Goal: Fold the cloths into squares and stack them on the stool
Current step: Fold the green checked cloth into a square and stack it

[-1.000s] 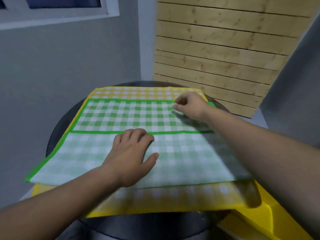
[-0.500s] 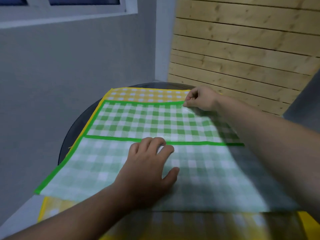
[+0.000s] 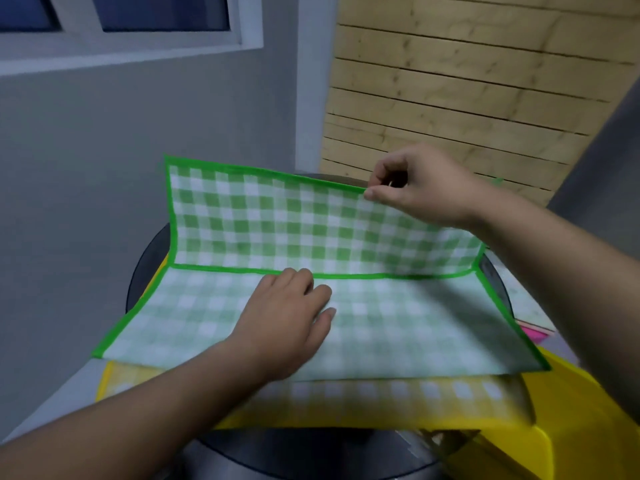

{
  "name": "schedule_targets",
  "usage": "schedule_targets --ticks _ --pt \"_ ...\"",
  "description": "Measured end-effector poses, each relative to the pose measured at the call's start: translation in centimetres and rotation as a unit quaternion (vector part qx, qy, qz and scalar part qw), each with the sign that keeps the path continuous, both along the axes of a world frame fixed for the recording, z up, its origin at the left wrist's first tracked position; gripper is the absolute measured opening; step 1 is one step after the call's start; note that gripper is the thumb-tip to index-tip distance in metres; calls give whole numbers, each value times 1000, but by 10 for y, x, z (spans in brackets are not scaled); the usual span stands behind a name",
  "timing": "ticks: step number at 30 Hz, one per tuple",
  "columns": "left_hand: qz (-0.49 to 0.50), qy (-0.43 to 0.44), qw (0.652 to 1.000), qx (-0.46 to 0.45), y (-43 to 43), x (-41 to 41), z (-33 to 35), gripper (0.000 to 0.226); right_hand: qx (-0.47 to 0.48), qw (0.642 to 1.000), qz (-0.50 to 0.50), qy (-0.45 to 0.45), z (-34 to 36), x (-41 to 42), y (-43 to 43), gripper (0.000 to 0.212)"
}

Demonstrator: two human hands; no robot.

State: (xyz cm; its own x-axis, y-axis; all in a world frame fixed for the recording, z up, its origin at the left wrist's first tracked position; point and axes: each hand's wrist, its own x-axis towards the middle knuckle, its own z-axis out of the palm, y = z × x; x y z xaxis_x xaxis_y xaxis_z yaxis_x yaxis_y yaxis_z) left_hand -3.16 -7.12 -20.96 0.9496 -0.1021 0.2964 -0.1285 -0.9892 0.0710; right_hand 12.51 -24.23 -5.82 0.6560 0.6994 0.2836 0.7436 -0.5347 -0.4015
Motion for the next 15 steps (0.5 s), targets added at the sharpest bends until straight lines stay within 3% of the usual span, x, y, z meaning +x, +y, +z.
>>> schedule_targets --ticks 10,15 --pt "11 36 999 7 -17 -31 21 44 2 997 -3 75 -50 -78 -30 12" --pt "-96 -31 994 51 -33 -57 19 34 -25 995 -4 100 -77 -104 -31 9"
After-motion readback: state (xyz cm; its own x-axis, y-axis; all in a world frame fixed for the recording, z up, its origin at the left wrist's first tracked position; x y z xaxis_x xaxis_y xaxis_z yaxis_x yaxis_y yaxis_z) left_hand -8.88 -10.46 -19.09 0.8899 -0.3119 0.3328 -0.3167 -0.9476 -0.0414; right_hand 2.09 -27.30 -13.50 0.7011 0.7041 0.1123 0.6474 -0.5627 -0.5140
